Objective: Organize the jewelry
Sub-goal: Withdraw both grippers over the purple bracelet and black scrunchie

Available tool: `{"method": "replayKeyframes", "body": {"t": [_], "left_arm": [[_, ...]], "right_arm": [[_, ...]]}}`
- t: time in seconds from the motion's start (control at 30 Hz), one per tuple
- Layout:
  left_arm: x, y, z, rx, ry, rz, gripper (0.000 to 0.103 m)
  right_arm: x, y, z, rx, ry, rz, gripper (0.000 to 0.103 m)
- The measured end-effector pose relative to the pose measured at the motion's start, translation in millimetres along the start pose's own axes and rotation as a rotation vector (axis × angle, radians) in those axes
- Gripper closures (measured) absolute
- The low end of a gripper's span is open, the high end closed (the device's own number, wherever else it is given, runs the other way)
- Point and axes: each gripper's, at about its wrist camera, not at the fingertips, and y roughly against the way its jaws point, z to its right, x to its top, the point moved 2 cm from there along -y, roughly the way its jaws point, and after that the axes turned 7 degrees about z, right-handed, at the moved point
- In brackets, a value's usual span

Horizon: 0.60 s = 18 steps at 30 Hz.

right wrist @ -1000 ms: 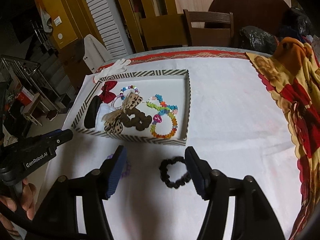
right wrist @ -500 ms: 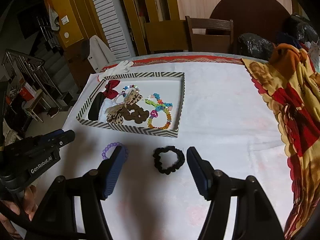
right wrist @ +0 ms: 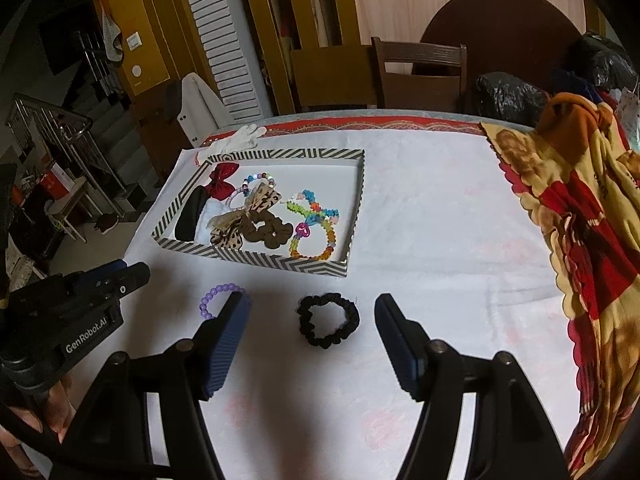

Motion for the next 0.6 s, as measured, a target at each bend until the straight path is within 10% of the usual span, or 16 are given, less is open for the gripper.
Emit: {"method": "replayKeyframes", "body": {"t": [0.6], "left_arm": [[-0.6,-8.6,-2.8,0.007,-0.017,-0.020,0.086]], "right_arm": [[0.2,-11.3,-5.1,0.006,0.005,-0.022,0.034]]}}
